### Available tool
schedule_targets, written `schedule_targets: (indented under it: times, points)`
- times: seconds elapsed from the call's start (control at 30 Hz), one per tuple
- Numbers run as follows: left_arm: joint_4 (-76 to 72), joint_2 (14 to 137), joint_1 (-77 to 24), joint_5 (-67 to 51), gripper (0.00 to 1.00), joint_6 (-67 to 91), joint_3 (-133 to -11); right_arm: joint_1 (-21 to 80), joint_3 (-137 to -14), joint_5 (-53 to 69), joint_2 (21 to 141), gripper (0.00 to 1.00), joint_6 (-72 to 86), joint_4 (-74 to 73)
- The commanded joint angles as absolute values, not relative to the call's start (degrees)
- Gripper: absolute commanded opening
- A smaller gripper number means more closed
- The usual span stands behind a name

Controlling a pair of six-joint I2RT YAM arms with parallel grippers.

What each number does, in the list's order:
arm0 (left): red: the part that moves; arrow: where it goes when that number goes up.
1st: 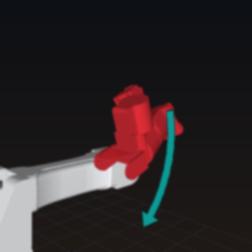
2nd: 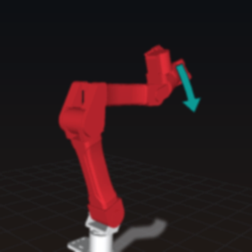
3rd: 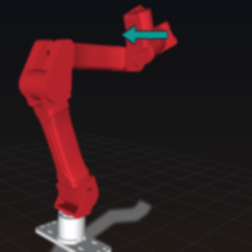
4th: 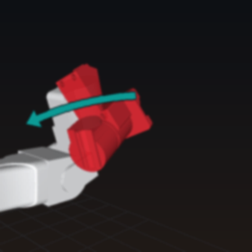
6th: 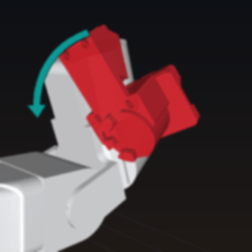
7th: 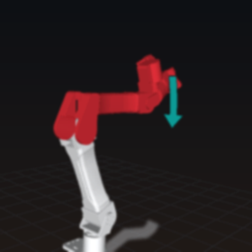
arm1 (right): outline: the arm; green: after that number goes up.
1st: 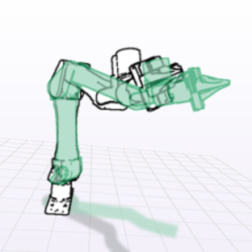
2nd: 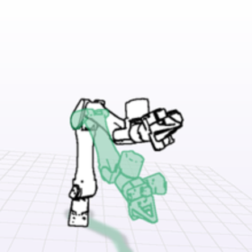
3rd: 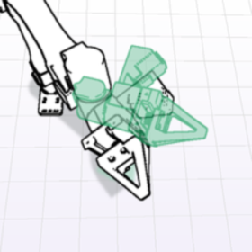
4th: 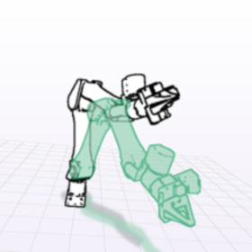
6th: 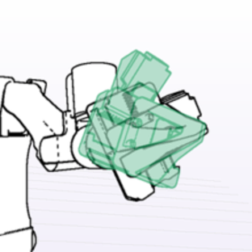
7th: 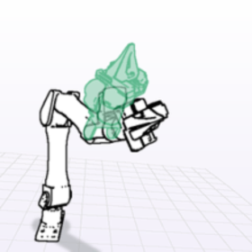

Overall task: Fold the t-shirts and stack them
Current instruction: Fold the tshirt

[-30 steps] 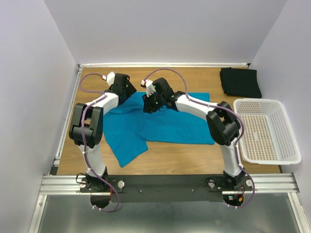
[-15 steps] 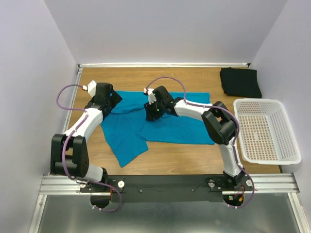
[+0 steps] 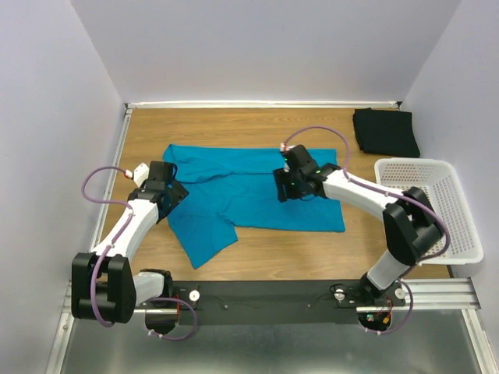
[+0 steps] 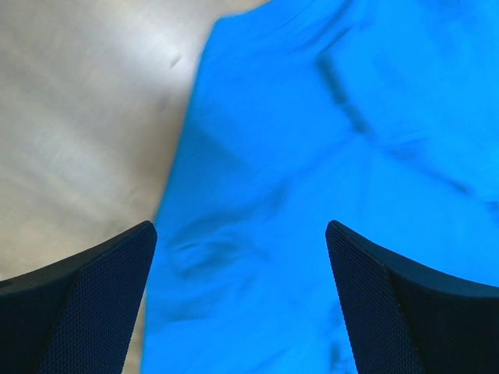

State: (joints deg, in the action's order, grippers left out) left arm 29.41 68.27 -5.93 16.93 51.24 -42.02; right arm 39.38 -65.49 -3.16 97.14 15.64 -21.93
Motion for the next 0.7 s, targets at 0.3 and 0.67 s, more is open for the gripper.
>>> schedule_targets:
  times: [0.3, 0.67]
  points:
    - [36.39, 71.98, -5.19, 20.13, 0.71, 52.21, -41.22, 22.24, -52.83, -8.79, 83.67, 0.70, 26.63, -34.10]
    - [32.96, 77.86, -5.10, 15.74, 0.59, 49.13, -40.17, 20.48, -49.14, -5.45, 88.41, 0.61, 27.77, -31.56]
